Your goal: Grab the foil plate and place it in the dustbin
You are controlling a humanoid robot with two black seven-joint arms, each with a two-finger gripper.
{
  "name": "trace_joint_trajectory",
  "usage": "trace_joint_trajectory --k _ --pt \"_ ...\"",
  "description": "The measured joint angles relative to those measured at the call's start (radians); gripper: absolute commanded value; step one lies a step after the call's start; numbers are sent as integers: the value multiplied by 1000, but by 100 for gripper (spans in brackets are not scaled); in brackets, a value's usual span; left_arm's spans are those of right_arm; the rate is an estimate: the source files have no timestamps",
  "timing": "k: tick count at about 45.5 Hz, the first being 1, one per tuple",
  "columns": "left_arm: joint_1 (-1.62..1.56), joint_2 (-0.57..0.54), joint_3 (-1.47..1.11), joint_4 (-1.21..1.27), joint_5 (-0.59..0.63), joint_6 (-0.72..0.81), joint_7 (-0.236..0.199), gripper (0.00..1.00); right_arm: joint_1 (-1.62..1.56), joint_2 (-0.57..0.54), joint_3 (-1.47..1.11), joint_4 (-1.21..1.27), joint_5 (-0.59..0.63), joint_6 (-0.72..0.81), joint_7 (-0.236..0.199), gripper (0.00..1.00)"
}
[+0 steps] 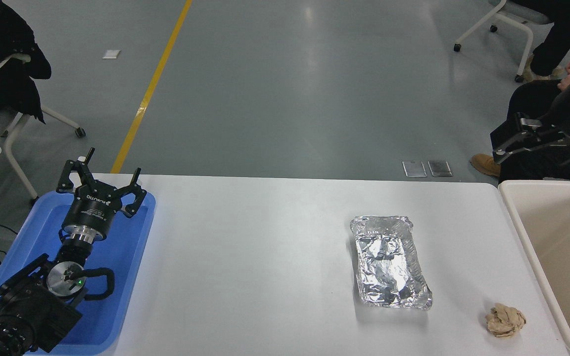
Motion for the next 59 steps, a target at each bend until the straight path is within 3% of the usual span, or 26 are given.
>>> trace_joint_trajectory --k 59 --pt "0 0 0 0 0 0 0 100 -90 7 80 -73 -9 0 -4 100"
